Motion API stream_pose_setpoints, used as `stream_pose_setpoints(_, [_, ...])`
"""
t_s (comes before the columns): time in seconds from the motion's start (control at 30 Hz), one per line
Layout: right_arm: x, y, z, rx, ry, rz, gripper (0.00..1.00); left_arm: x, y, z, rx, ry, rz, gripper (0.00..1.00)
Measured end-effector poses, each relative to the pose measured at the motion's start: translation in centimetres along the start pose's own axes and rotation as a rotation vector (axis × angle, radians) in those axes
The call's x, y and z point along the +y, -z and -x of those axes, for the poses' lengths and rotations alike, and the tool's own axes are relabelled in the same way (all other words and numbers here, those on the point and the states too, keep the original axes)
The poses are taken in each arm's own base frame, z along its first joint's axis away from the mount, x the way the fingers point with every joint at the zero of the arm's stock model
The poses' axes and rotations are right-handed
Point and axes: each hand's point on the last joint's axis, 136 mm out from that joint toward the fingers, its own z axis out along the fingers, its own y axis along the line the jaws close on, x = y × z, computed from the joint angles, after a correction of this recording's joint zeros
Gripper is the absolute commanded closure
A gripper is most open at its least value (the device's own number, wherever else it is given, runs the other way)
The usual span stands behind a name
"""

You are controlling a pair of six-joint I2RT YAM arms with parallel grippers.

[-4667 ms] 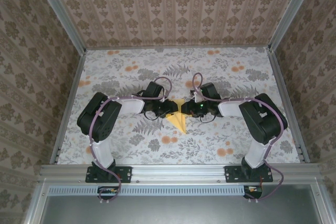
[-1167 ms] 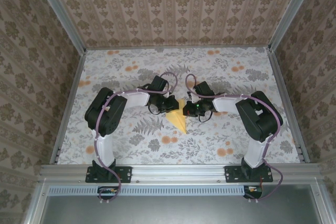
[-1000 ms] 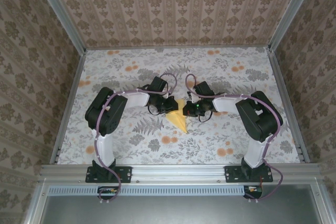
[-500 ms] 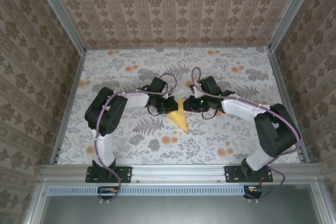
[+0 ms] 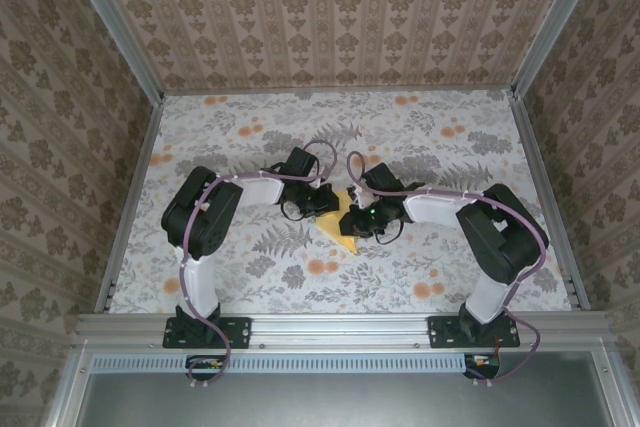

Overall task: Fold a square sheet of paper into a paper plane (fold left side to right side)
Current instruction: Fourth fold the wing at the center of the table.

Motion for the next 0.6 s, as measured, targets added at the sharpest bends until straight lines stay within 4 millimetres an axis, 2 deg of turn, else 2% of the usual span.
stream_pose_setpoints(0.6, [-1.2,-0.5,-1.1,0.033,-0.006,-0.030,0.86,0.0,0.0,0.0,-0.001,-0.006,0.000,0.90])
